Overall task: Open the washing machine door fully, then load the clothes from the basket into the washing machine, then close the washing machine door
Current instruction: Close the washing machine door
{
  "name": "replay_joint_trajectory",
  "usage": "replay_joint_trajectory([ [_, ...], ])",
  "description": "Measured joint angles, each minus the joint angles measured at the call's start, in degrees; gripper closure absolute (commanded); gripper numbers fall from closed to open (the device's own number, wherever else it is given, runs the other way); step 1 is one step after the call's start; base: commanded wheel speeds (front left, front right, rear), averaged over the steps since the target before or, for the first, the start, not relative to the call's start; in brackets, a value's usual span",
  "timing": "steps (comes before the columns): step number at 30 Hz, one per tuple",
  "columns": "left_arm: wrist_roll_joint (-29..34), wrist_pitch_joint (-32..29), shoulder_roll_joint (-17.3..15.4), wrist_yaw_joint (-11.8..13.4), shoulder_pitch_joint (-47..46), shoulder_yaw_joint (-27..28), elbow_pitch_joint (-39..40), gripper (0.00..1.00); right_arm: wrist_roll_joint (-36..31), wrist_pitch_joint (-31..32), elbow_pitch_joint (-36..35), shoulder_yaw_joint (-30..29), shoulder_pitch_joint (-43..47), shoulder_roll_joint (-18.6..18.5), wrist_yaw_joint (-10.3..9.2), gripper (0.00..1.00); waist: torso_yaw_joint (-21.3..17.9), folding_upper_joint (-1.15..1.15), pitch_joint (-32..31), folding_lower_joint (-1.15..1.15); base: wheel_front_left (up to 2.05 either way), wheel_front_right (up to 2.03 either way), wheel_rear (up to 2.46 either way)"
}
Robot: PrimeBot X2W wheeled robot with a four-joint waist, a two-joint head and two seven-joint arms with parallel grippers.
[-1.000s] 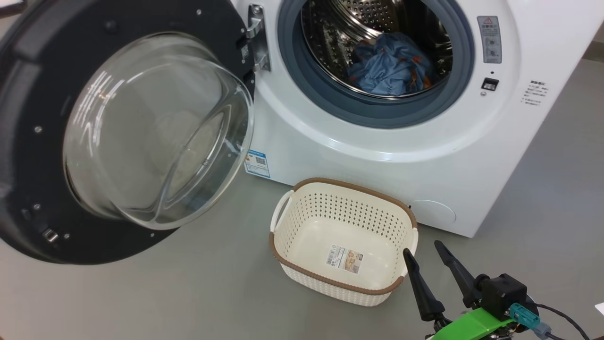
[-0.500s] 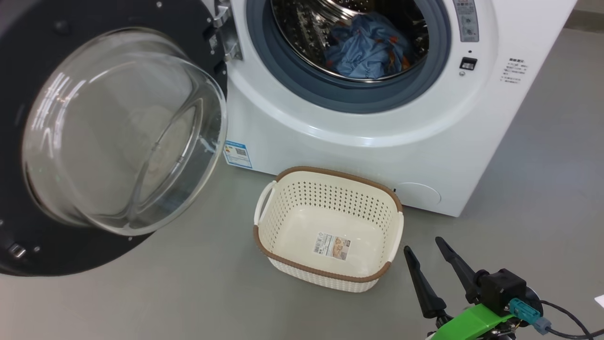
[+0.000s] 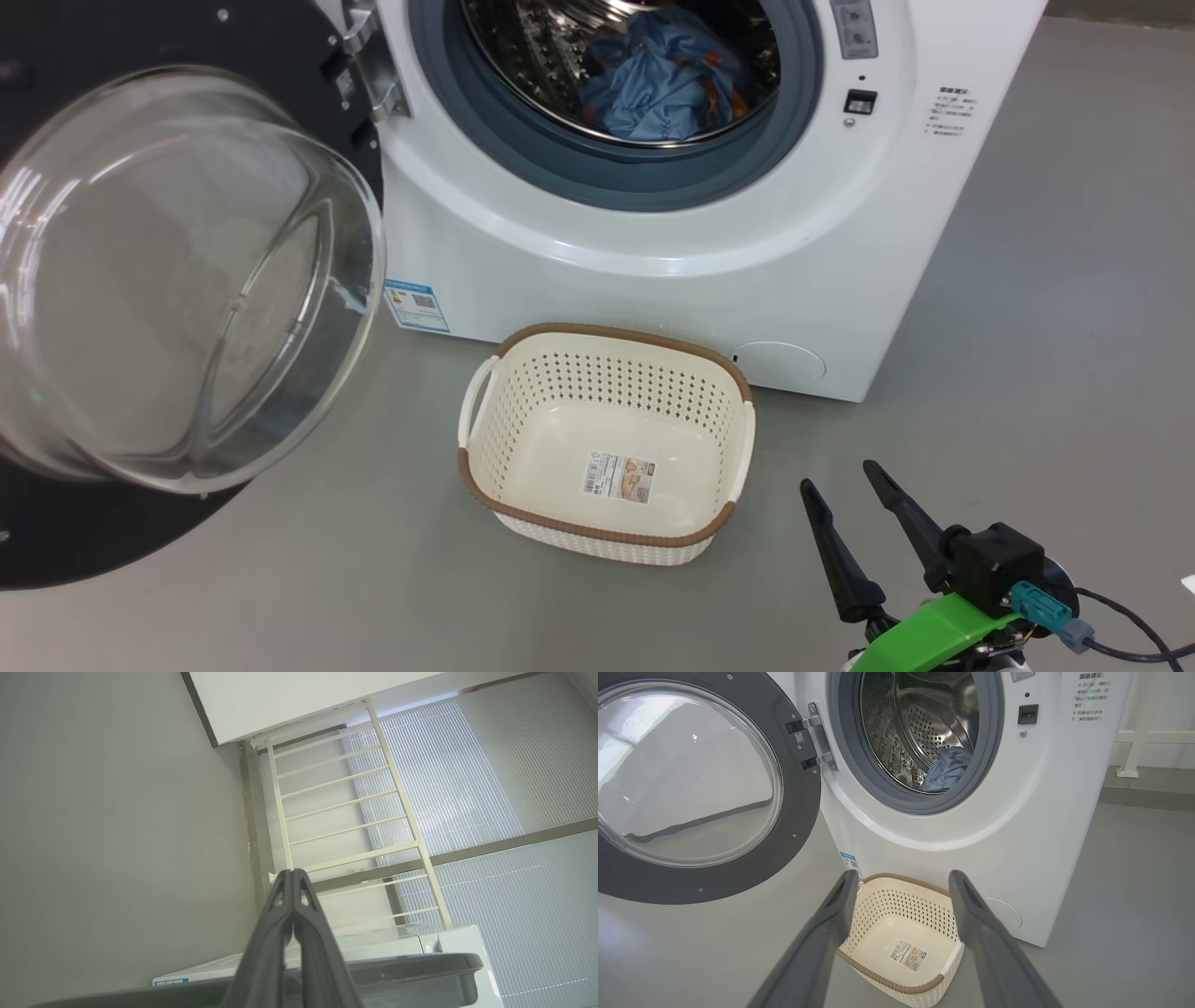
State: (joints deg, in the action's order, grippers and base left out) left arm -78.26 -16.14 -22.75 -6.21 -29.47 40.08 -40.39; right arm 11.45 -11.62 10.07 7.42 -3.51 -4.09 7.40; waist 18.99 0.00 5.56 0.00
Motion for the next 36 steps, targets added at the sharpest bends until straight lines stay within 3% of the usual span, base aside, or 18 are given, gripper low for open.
replay_joint_trajectory([
  [7, -1.2, -3.2, 0.4, 0.0, 0.2, 0.3, -0.9, 1.00, 0.0, 0.5, -0.5, 0.0, 0.0, -0.1, 0.00, 0.00, -1.3, 0.00, 0.6, 0.00, 0.00, 0.00, 0.00],
  [22, -10.8, -20.4, 3.5, -0.7, 7.6, 0.1, 6.9, 1.00, 0.2, 0.4, -0.3, -0.3, 0.0, -0.1, 0.00, 0.00, -1.1, 0.00, 1.4, 0.00, 0.00, 0.00, 0.00],
  [36, -19.7, -34.9, 11.2, -0.5, 13.6, -1.9, 19.6, 1.00, 1.3, 0.4, 0.4, -0.2, 0.0, 0.0, 0.00, 0.00, -1.2, 0.00, 1.4, 0.00, 0.00, 0.00, 0.00],
])
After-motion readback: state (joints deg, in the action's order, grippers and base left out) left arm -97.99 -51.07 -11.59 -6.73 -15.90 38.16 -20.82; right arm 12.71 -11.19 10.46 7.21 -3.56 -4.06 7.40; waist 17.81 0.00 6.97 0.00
